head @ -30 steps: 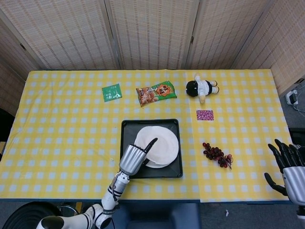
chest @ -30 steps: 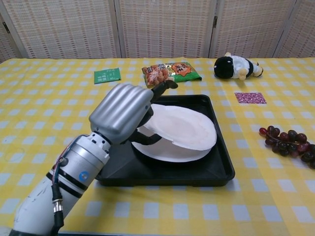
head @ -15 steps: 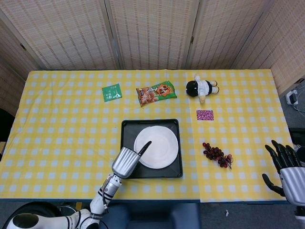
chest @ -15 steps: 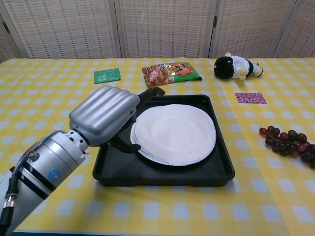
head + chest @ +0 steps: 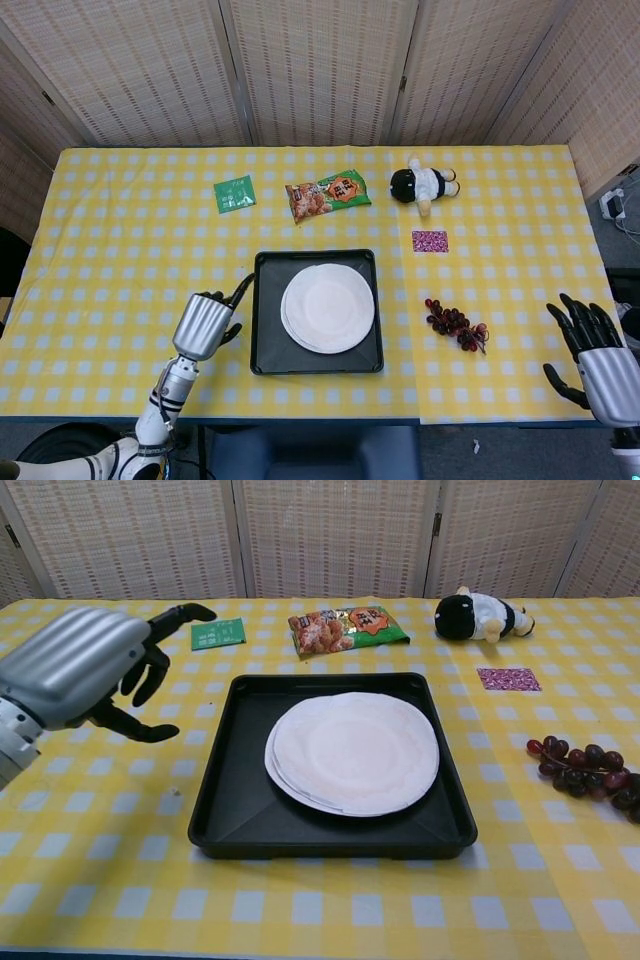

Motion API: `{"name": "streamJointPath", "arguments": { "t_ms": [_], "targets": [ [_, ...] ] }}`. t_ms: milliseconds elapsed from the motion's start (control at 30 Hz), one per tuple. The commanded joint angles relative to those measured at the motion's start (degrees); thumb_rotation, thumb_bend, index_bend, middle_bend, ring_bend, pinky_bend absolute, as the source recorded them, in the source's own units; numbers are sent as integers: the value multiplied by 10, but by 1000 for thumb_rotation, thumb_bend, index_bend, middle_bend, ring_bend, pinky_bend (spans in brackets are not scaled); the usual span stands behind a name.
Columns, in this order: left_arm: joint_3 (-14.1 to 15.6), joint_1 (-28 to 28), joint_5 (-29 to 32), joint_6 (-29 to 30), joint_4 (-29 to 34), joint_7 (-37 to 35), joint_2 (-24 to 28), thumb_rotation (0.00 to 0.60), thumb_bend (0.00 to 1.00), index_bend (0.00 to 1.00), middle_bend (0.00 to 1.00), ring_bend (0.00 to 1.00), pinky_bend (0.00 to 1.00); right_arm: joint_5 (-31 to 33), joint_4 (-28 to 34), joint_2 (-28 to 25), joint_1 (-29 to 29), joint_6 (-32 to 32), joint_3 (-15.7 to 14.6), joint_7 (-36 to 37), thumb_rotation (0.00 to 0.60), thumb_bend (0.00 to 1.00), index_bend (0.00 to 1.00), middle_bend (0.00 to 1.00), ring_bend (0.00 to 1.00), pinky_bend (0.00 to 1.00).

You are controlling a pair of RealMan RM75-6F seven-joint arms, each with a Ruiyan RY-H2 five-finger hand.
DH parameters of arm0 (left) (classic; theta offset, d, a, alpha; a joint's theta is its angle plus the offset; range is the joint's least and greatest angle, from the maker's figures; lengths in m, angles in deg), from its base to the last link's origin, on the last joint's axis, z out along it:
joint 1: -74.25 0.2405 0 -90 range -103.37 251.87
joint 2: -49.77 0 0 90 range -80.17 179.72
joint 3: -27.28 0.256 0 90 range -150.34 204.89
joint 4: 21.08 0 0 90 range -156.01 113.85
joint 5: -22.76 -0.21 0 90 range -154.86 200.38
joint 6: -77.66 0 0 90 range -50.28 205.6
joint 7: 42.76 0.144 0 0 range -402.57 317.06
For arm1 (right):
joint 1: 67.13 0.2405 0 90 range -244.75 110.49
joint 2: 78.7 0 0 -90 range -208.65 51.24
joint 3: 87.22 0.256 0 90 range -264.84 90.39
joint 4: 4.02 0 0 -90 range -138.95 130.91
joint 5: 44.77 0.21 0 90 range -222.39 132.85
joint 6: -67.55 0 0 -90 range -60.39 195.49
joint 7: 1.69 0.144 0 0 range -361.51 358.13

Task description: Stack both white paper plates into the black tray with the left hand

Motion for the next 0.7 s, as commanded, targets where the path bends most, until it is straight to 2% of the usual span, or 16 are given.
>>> {"name": "streamJointPath", "arguments": {
  "t_ms": [33,133,200,300,400,567,700],
  "targets": [
    [8,50,18,34,59,-47,84,600,181,135,350,254,282,-2,0,5,5,6,0,-5,600,365,0,0,0,0],
    [7,77,17,71,56,-48,115,600,182,123,227,113,114,-1,-1,12,9,14,1,-13,600,365,0,0,0,0],
    [13,99,29,80,66,-47,142,600,177,79,130,25,17,1,-1,17,13,22,1,-18,600,365,0,0,0,0],
    [24,128,53,80,106,-52,194,600,174,12,37,0,0,4,-2,23,18,32,1,-28,600,366,0,0,0,0],
    [35,163,69,99,129,-63,230,600,175,0,7,0,0,6,-3,28,21,36,1,-34,600,365,0,0,0,0],
    [62,208,92,89,172,-123,274,600,177,0,0,0,0,12,-3,31,19,31,4,-40,600,366,0,0,0,0],
    [70,211,112,55,188,-103,296,600,176,0,0,0,0,10,-2,30,19,28,4,-42,600,365,0,0,0,0]
  ]
}}
